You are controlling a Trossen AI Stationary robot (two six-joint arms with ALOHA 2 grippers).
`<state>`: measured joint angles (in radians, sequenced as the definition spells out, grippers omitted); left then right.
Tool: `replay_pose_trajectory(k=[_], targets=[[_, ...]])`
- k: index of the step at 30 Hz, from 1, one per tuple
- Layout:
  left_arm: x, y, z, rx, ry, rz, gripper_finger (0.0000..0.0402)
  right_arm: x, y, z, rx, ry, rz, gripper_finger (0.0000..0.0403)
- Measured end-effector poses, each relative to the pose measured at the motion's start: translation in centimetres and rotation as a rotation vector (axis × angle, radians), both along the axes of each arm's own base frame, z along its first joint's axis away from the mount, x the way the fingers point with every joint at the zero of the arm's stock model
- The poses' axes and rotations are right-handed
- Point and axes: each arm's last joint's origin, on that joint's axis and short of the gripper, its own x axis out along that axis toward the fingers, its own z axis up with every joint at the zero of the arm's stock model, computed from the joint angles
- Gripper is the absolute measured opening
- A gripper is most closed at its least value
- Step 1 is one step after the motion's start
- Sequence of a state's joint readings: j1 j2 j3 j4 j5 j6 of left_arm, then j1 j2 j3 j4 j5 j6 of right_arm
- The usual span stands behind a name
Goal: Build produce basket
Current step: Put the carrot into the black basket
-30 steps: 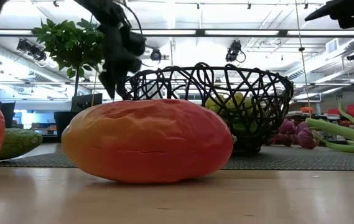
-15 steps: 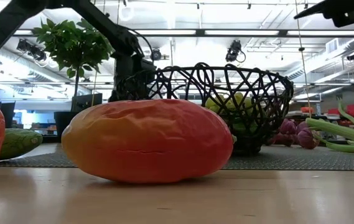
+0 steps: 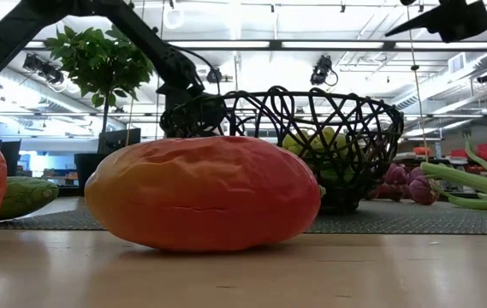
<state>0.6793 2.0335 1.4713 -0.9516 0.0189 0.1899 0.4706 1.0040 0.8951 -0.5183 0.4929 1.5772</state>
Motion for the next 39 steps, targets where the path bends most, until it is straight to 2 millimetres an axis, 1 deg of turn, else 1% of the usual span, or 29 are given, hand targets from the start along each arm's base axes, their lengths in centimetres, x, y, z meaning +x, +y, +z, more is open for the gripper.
replay_pose_trajectory(k=[3, 6, 11, 15, 17, 19, 22, 25, 28, 31, 34, 36, 39], targets=[[-0.4, 0.3, -0.3, -0.003, 0.000, 0.012, 0.0235, 0.0, -0.4, 0.0, -0.007, 0.005, -0.008, 0.0348], [-0.6, 0.4, -0.6, -0.001, -0.002, 0.022, 0.0179, 0.0, -0.6, 0.1, -0.005, 0.006, -0.016, 0.0348], [-0.5, 0.6, -0.5, 0.010, -0.014, 0.030, 0.0095, 0.0, -0.9, 0.1, -0.001, 0.008, -0.026, 0.0348], [-0.7, 0.3, -0.3, -0.006, 0.001, 0.049, 0.0051, 0.0, -1.0, 0.1, 0.000, 0.008, -0.027, 0.0348], [-1.0, 0.2, 0.5, -0.021, 0.021, 0.049, 0.0038, 0.0, -1.0, 0.1, 0.000, 0.008, -0.021, 0.0348], [-1.1, 0.2, 1.8, -0.030, 0.030, 0.068, 0.0031, 0.0, -1.0, 0.2, -0.006, 0.007, -0.016, 0.0348], [-1.3, 0.2, 4.7, -0.011, 0.006, 0.107, 0.0030, -0.2, -1.0, 0.3, -0.032, 0.005, 0.005, 0.0348], [-1.4, 0.1, 8.3, 0.035, -0.069, 0.161, 0.0035, -0.4, -1.2, 0.6, -0.038, -0.003, 0.031, 0.0348], [-1.1, -0.9, 12.3, 0.055, -0.172, 0.200, 0.0035, -0.8, -1.2, 0.9, -0.025, -0.014, 0.068, 0.0348], [-0.6, -2.8, 16.1, 0.019, -0.328, 0.205, 0.0031, -1.2, -1.3, 1.2, -0.020, -0.024, 0.106, 0.0348], [0.2, -5.3, 19.1, 0.006, -0.449, 0.181, 0.0029, -1.6, -1.5, 1.5, -0.048, -0.039, 0.124, 0.0348], [1.0, -7.2, 20.4, -0.001, -0.486, 0.153, 0.0031, -1.7, -1.7, 1.6, -0.080, -0.047, 0.118, 0.0348], [2.4, -10.2, 21.1, -0.038, -0.512, 0.134, 0.0038, -1.8, -1.9, 1.8, -0.140, -0.053, 0.118, 0.0348]])
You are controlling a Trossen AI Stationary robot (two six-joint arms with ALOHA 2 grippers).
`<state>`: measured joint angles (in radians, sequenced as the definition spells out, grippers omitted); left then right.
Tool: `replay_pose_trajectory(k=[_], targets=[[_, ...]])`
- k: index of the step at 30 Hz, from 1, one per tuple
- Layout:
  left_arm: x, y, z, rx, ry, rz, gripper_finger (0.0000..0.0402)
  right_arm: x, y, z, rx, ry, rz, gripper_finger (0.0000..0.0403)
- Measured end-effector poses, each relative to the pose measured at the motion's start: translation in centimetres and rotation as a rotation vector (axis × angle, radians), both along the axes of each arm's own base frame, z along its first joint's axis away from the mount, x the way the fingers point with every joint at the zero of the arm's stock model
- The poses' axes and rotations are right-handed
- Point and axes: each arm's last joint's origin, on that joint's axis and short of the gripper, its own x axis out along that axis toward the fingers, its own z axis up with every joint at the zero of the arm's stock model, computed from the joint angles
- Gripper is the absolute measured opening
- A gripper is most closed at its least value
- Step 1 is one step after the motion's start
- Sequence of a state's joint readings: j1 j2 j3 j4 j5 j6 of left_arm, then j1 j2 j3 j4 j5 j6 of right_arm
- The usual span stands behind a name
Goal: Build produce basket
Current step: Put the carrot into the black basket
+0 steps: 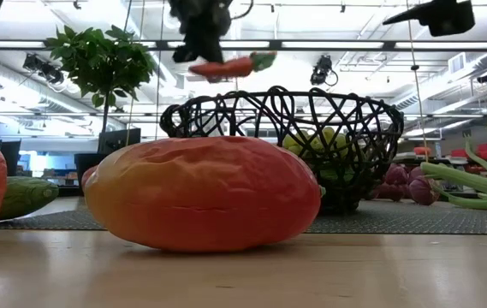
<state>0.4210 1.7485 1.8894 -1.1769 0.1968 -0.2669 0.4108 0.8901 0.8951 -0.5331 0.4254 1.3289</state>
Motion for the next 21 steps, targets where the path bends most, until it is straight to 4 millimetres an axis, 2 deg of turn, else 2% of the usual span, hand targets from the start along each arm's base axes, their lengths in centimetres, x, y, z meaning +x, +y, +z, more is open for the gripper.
replay_pose_trajectory(k=[5, 9, 16, 21], targets=[[2.6, -5.2, -0.1, -0.008, -0.039, -0.094, 0.0041, -0.1, -0.4, 0.3, -0.074, -0.019, 0.002, 0.0348], [3.7, -7.7, -0.4, 0.046, -0.034, -0.087, 0.0042, -0.1, -0.5, 0.6, -0.083, -0.045, 0.003, 0.0348], [4.5, -8.5, -1.1, 0.069, -0.021, -0.070, 0.0057, -0.1, -0.5, 0.9, -0.069, -0.079, 0.001, 0.0348], [4.7, -8.3, -1.4, 0.091, -0.004, -0.087, 0.0122, -0.1, -0.4, 1.2, -0.059, -0.100, 0.023, 0.0348]])
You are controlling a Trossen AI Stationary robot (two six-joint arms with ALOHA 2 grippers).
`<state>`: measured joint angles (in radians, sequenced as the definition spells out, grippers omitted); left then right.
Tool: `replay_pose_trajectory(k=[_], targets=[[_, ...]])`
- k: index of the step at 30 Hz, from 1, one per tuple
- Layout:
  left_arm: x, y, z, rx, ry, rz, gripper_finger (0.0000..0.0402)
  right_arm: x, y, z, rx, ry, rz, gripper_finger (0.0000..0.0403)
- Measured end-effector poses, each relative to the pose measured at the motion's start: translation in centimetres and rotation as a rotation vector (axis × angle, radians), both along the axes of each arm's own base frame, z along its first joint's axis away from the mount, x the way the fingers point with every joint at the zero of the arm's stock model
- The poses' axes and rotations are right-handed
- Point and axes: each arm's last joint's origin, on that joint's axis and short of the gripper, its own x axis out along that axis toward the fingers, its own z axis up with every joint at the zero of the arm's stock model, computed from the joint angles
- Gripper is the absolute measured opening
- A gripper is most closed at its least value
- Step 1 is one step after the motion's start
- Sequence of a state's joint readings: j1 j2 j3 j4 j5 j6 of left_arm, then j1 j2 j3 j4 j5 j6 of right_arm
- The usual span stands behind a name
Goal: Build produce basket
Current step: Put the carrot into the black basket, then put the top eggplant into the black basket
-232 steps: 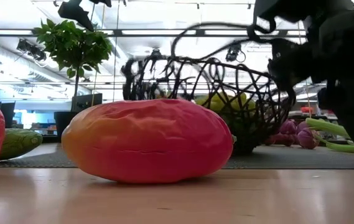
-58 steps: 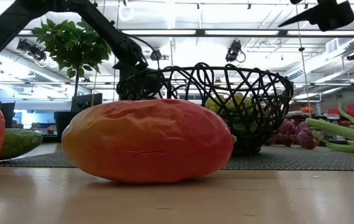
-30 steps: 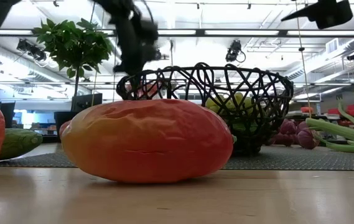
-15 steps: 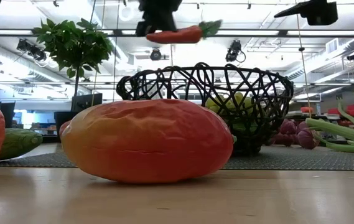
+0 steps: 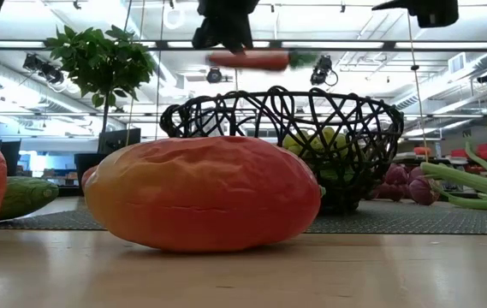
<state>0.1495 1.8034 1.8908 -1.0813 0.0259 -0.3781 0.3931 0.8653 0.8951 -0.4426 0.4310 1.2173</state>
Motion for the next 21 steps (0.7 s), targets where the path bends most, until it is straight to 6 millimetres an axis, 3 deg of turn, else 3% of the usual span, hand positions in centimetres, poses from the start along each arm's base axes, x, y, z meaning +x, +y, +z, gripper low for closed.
replay_pose_trajectory(k=[9, 16, 21], targets=[[-0.3, 1.1, 0.0, 0.082, 0.028, -0.040, 0.0260, 0.0, 0.0, 0.0, -0.005, 0.001, 0.005, 0.0348], [-2.5, 7.5, 1.9, 0.135, 0.002, 0.101, 0.0279, 0.0, -0.1, 0.0, 0.013, 0.001, -0.006, 0.0348], [-4.7, 12.5, 1.7, 0.079, -0.010, 0.132, 0.0268, 0.1, -0.4, 0.0, 0.036, -0.001, -0.033, 0.0348]])
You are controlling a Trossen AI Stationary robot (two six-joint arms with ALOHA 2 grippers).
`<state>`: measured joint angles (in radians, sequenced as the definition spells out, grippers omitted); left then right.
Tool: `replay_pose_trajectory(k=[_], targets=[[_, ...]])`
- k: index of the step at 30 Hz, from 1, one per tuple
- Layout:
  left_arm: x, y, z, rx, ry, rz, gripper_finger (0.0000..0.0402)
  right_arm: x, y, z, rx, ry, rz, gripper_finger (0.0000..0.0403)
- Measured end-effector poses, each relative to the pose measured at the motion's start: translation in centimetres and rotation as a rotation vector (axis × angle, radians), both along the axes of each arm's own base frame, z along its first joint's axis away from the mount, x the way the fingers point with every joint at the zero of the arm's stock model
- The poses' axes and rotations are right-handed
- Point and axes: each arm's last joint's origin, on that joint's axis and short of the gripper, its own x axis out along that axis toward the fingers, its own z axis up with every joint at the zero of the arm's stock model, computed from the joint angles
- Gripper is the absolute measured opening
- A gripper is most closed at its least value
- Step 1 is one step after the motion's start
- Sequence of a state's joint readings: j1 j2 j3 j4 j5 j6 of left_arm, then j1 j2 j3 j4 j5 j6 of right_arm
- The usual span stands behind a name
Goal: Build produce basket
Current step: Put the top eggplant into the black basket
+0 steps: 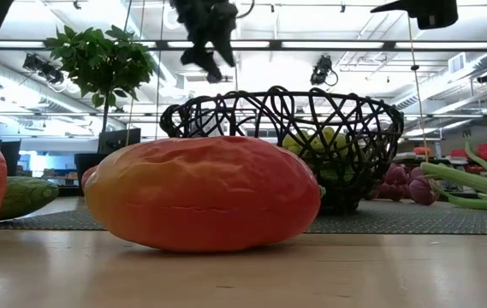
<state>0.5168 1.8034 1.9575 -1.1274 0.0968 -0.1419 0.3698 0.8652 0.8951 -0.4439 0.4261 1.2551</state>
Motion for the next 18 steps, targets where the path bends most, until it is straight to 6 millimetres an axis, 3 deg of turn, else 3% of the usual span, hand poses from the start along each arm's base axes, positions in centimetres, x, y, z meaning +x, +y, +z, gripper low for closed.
replay_pose_trajectory(k=[10, 15, 18], targets=[[-2.0, 7.1, -3.8, -0.091, 0.039, -0.091, 0.0278, 0.2, -0.6, 0.0, 0.042, -0.004, -0.050, 0.0348], [-1.5, 8.0, -6.0, -0.080, 0.115, -0.221, 0.0288, 0.2, -0.7, 0.0, 0.082, -0.006, -0.072, 0.0348], [-0.8, 8.4, -7.3, -0.136, 0.067, -0.289, 0.0293, 0.2, -0.7, -0.1, 0.105, -0.005, -0.082, 0.0348]])
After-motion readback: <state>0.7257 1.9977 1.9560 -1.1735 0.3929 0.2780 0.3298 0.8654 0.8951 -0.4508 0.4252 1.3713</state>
